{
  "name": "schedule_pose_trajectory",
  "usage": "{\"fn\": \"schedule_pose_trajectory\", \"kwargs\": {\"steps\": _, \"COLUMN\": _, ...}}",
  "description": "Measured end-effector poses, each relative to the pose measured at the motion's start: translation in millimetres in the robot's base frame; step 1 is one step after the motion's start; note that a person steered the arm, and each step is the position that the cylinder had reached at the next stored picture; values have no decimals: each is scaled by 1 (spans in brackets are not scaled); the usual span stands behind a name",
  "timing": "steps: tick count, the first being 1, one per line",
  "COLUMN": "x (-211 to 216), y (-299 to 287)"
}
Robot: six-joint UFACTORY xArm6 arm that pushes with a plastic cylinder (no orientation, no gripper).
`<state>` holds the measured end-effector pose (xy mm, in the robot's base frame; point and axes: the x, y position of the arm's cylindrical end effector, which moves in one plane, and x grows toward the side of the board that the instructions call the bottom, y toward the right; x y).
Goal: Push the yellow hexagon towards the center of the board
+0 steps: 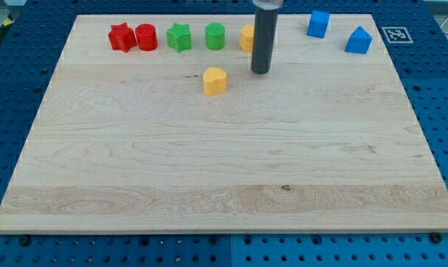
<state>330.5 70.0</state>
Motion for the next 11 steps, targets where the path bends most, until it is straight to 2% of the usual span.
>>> {"fn": "schedule_pose_trajectory", "kwargs": {"steps": 2, "x": -57, "y": 44}}
{"fn": "schedule_pose_trajectory", "kwargs": {"steps": 3, "x": -92, "y": 42}}
{"fn": "schedule_pose_trajectory", "kwargs": {"steps": 5, "x": -117, "y": -16}}
{"fn": "schedule_pose_trajectory", "kwargs": {"steps": 6, "x": -105, "y": -33}}
{"fn": "schedule_pose_trajectory", "kwargs": {"steps": 9, "x": -24, "y": -25}}
{"fn": "schedule_pose_trajectory", "kwargs": {"steps": 11, "x": 10, "y": 19}}
